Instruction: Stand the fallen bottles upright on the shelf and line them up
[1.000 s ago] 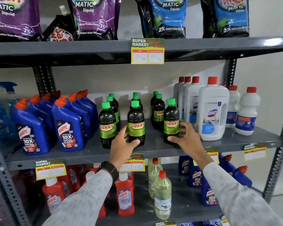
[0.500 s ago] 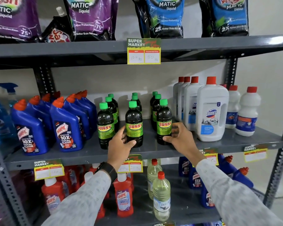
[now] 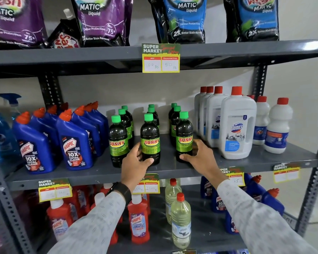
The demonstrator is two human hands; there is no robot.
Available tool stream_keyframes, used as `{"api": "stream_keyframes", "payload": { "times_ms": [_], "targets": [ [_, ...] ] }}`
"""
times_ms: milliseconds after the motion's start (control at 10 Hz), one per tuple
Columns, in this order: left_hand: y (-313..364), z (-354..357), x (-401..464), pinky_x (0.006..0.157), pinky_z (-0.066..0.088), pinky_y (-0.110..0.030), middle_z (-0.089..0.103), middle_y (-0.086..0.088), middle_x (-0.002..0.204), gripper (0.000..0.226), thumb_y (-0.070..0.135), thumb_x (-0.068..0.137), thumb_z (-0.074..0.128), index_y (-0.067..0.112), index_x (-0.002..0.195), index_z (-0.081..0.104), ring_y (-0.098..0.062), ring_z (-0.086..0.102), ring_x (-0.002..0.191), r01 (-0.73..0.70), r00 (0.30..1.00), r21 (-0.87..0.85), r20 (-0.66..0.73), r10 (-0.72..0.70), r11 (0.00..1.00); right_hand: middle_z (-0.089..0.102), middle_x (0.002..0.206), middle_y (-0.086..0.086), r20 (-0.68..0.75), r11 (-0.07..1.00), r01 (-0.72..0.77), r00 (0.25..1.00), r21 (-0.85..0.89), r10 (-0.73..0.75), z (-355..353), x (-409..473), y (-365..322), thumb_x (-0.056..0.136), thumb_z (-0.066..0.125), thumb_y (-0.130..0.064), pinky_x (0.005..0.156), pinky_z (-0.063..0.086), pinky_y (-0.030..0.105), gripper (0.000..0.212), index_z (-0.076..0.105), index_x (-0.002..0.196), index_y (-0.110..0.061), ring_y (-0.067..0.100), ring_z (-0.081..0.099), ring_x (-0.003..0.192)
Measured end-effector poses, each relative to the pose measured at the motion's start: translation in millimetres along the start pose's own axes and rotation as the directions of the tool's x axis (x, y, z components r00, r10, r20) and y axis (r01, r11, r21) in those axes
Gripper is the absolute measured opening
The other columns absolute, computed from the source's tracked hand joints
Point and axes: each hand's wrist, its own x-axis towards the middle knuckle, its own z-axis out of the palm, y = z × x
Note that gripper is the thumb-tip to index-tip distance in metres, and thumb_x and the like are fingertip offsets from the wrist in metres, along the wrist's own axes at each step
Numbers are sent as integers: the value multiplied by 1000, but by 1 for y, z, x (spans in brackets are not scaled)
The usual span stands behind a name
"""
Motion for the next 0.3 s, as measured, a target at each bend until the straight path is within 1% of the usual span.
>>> {"api": "stream_keyframes", "payload": {
  "times_ms": [100, 200, 300],
  "targets": [
    [-3, 1, 1, 104, 44, -26, 57, -11, 147, 84, 5, 83, 79, 19, 155, 36, -7, 56, 117, 1, 1000, -6, -2, -1, 1000, 72, 126, -1, 9, 1000, 4, 1000, 0, -4, -1, 2, 3, 75, 92, -32, 99, 52, 32, 76, 55, 140, -16, 15, 65, 112],
    [-1, 1, 0, 107, 45, -29, 58, -10, 146, 84, 6, 83, 79, 20, 155, 37, -7, 56, 116, -2, 1000, 4, -12, 2, 1000, 72, 127, -2, 9, 1000, 8, 1000, -13, -8, -1, 1, 2, 75, 92, -31, 100, 52, 32, 77, 55, 141, -16, 15, 65, 112],
    [-1, 2, 2, 111, 46, -34, 58, -7, 146, 86, 8, 83, 80, 22, 155, 36, -8, 58, 119, 1, 1000, -30, -16, -1, 1000, 70, 132, 0, 8, 1000, 4, 1000, 19, -4, 1, 1, 1, 75, 92, -33, 103, 51, 34, 81, 52, 144, -16, 17, 65, 117]
  ]
}}
